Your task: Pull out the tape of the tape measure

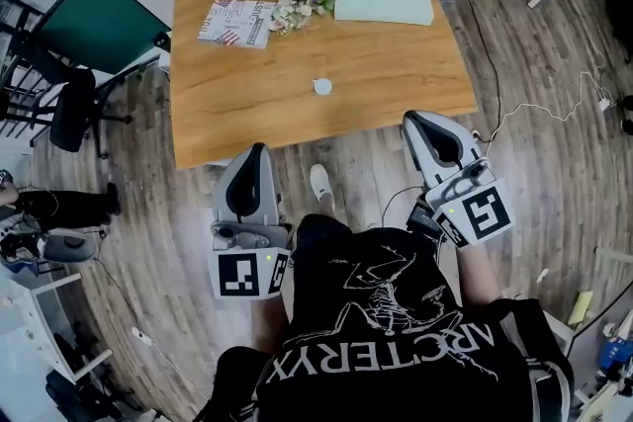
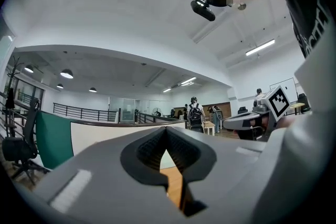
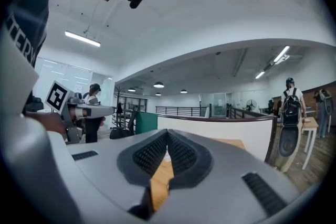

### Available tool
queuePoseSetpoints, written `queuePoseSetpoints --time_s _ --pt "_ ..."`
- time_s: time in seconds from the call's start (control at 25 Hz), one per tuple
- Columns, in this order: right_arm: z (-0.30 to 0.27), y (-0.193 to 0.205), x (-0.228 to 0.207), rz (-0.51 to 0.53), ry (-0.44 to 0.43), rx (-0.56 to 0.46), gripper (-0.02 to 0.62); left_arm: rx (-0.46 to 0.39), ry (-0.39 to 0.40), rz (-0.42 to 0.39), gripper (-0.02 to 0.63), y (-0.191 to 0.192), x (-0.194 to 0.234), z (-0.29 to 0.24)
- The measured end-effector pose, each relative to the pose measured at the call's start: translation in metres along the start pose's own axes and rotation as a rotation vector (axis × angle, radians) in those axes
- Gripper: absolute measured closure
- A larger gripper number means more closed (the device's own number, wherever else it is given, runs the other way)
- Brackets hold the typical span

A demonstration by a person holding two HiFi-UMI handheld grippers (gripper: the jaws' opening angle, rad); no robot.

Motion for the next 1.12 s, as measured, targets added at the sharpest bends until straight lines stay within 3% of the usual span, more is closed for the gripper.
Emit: queuePoseSetpoints --time_s 0.4,0.8,0.88,1.0,1.12 --pt "-0.125 -0.025 -0.018 -0.006 0.107 0.027 0.588 -0.007 0.109 0.027 0.595 0.005 0.106 -0.095" --pt "-0.17 -0.005 -0.047 -0.035 0.108 0.093 0.572 0.04 0.092 0.048 0.595 0.018 0.128 -0.128" --pt "-0.181 0.012 -0.056 -0.045 0.076 0.143 0.52 0.048 0.067 0.053 0.595 0.02 0.127 -0.131" --pt "-0.206 0.066 -0.066 -0.045 0.003 0.277 0.347 0.061 0.043 0.059 0.595 0.023 0.124 -0.135" --pt "-0.231 0.144 -0.071 -0.044 -0.067 0.453 0.201 0.073 0.011 0.051 0.595 0.02 0.119 -0.136"
Point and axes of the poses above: the fingertips, and each gripper's own axes: z backward along the fingers, x to its left, y out of its underside, the point moved 6 cm from there along z, backward along the fingers, and after that the axes turned 5 degrees about -z, right-handed, at the moved point
